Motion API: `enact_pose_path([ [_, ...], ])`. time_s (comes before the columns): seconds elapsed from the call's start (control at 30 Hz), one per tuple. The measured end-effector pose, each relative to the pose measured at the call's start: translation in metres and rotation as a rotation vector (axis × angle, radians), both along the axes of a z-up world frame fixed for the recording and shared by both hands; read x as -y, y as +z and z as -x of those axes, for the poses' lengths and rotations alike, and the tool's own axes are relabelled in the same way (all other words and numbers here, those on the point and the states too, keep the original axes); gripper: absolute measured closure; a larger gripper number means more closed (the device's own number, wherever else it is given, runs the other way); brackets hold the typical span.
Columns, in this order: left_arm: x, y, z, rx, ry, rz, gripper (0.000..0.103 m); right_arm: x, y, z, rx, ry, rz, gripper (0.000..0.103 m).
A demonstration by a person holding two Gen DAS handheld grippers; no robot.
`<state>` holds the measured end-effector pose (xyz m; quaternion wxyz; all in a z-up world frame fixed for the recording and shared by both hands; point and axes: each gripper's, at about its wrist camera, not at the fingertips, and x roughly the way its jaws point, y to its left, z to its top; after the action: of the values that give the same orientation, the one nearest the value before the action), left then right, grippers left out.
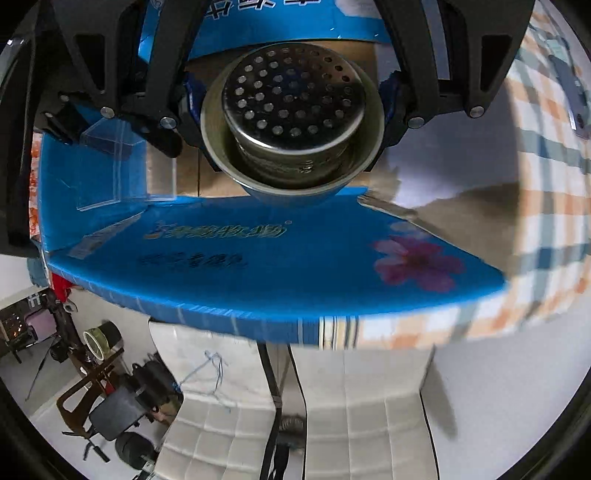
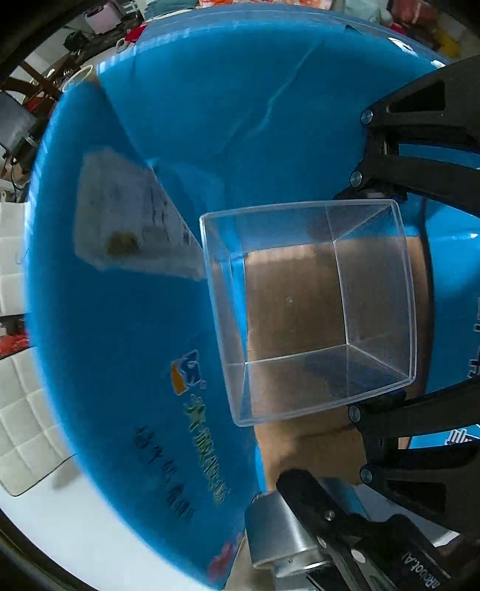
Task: Organize rigid objects
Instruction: 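Carry the canister with the left tool while the right tool carries the acrylic box into the blue cardboard box, then lower the canister and open the left tool while the right tool releases the acrylic box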
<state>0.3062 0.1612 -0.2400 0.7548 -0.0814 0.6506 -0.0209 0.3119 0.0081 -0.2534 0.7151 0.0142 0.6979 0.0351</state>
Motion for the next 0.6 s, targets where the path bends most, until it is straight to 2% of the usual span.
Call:
enact_pose_path([
  [0.13, -0.001, -0.020, -0.002, -0.055, 0.012, 0.080, 0.034, -0.005, -0.007, -0.003, -0.023, 0.034, -0.006, 0.035],
  [0.27, 0.010, -0.027, -0.003, -0.090, 0.015, 0.154, 0.034, -0.003, -0.008, -0.009, -0.042, 0.027, -0.032, 0.034],
  [0.5, 0.020, -0.033, -0.001, -0.111, 0.026, 0.200, 0.034, -0.002, -0.008, -0.021, -0.070, 0.049, -0.049, 0.031],
  [0.6, 0.022, -0.031, 0.001, -0.119, 0.016, 0.184, 0.034, -0.005, -0.011, -0.017, -0.077, 0.046, -0.053, 0.030],
])
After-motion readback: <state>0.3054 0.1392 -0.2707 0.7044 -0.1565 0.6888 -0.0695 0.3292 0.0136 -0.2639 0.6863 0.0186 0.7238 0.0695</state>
